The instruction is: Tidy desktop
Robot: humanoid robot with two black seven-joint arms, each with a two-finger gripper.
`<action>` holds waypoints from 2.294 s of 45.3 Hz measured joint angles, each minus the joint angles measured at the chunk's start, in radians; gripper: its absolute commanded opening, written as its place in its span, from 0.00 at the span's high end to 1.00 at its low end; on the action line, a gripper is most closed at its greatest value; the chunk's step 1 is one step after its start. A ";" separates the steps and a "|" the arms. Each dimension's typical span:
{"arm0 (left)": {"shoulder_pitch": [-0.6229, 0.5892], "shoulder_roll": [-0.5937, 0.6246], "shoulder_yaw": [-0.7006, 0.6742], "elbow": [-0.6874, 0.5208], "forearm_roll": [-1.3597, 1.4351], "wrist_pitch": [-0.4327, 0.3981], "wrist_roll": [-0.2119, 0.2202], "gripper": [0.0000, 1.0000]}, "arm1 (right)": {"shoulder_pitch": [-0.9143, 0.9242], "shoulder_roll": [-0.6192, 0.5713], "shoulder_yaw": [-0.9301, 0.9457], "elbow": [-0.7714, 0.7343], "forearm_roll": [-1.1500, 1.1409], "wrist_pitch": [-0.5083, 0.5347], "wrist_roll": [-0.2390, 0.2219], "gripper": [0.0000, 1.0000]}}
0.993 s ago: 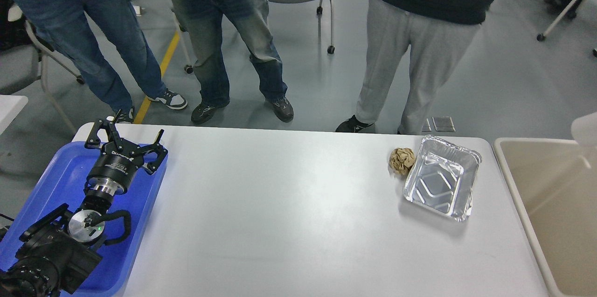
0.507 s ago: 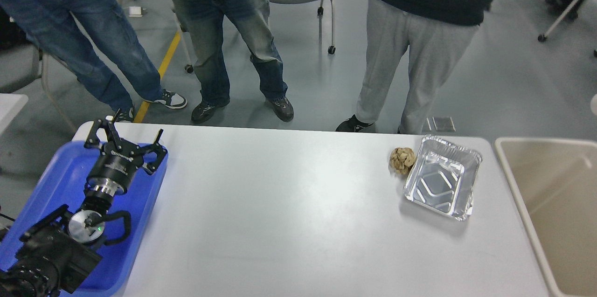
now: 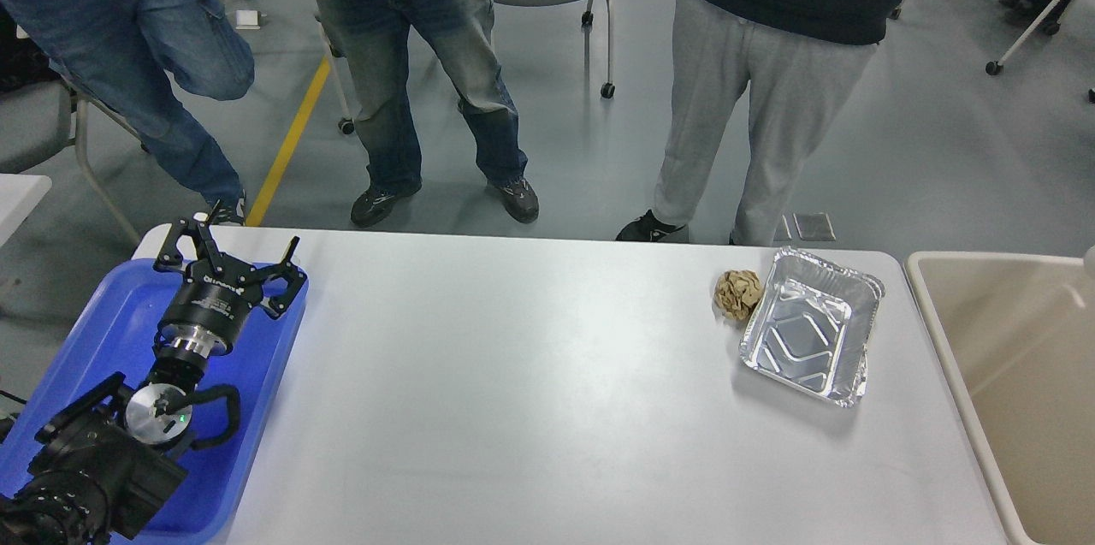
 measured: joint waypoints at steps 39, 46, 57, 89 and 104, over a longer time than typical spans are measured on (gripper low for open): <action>0.000 0.000 0.000 0.001 0.000 0.000 0.000 0.00 | -0.138 0.208 0.243 -0.182 0.068 -0.017 -0.159 0.93; 0.000 0.000 0.000 0.001 0.000 0.000 0.000 0.00 | -0.144 0.221 0.244 -0.198 0.068 -0.017 -0.159 0.06; 0.000 0.000 0.000 0.001 0.000 0.000 0.000 0.00 | -0.156 0.235 0.240 -0.219 0.064 -0.017 -0.157 0.00; 0.000 0.000 0.000 0.001 0.000 0.000 0.000 0.00 | -0.034 0.038 0.295 -0.018 -0.021 -0.018 -0.150 0.00; 0.000 0.000 0.000 0.001 0.000 0.000 0.000 0.00 | 0.072 -0.074 0.522 0.293 -0.024 -0.013 -0.148 0.00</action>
